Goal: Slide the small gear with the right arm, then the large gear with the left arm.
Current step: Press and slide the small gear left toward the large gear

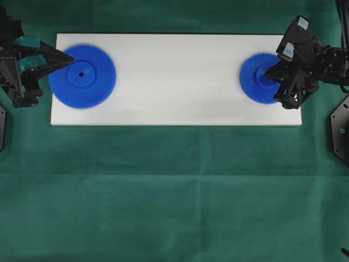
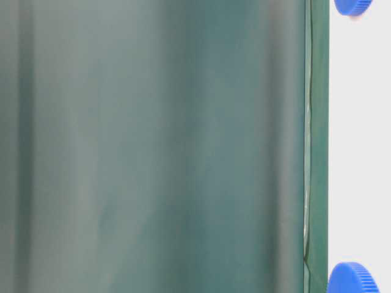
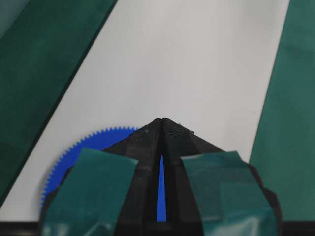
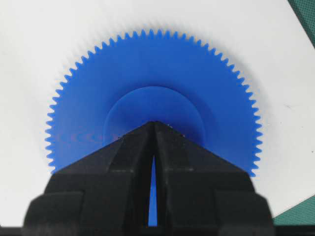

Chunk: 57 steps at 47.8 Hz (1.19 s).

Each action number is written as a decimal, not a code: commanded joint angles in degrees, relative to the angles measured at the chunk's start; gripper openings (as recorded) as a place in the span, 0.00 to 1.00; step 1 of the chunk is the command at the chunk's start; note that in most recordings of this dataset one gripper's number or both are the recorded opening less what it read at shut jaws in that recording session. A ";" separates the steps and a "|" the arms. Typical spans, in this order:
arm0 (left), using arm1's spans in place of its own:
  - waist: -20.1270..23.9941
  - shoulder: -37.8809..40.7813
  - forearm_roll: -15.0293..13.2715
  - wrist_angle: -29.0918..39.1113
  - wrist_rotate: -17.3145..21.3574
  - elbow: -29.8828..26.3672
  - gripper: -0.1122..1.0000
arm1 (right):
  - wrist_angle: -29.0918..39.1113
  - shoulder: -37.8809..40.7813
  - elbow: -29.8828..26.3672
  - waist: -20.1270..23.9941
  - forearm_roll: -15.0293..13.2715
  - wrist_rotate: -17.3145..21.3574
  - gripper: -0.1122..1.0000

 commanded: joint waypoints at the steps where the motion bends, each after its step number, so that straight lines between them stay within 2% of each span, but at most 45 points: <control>1: 0.09 0.09 -0.09 -0.44 0.09 -0.70 0.10 | -0.35 -0.26 -0.26 -0.18 -0.09 0.09 0.55; 20: 0.18 0.00 -0.09 -0.44 0.09 -0.70 0.10 | -0.62 0.62 -0.09 -0.09 -0.09 0.09 0.55; 36: 0.18 0.09 -0.18 -0.44 0.09 -0.44 0.10 | -3.08 4.48 -1.76 0.09 0.00 2.02 0.55; 49: 0.18 0.09 -0.18 -0.44 0.00 0.00 0.10 | -4.04 12.48 -9.05 3.87 0.00 2.02 0.55; 57: 0.09 0.00 -0.18 -0.44 -0.09 0.35 0.10 | -4.04 20.30 -17.14 7.47 -0.09 1.85 0.55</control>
